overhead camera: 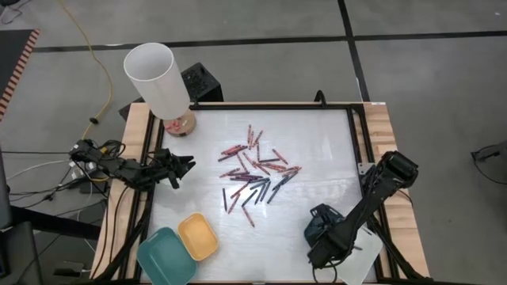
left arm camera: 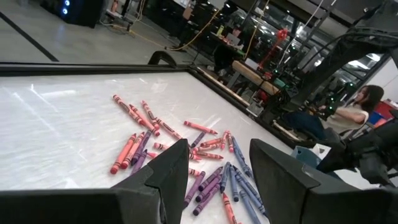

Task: Sort crayons
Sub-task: Put the blue crayon into the dark blue bin

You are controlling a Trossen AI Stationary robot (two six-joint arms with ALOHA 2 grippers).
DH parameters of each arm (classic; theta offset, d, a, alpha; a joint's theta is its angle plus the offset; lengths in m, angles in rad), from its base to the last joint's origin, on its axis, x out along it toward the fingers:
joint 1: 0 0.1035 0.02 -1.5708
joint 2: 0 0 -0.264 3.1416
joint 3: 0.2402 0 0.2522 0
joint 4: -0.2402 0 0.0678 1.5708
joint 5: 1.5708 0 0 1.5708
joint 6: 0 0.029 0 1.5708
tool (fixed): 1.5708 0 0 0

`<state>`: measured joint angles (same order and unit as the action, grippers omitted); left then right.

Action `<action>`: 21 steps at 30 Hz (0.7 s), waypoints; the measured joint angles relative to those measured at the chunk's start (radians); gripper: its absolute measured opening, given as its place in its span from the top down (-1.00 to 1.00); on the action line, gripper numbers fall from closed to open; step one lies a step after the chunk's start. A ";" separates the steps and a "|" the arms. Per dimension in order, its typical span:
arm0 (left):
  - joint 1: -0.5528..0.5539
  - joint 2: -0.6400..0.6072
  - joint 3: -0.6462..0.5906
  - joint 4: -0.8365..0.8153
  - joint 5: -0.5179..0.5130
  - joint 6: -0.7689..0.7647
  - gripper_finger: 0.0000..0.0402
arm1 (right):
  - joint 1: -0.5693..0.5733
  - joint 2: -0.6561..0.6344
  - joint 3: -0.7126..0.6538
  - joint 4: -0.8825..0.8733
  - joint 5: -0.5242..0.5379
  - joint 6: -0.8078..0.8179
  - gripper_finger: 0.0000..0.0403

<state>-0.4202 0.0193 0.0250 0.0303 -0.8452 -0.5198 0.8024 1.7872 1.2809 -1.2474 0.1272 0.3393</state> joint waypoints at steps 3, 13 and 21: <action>0.000 0.000 0.000 0.000 0.000 0.000 0.20 | 0.001 -0.005 -0.045 0.044 -0.005 0.000 0.99; 0.000 0.000 0.000 0.000 -0.002 0.005 0.20 | 0.002 -0.007 -0.145 0.168 -0.054 0.003 0.96; 0.000 0.000 0.000 -0.001 -0.005 0.011 0.20 | 0.002 -0.008 -0.149 0.186 -0.053 0.005 0.90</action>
<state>-0.4201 0.0196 0.0250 0.0296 -0.8497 -0.5091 0.8047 1.7794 1.1320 -1.0611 0.0740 0.3444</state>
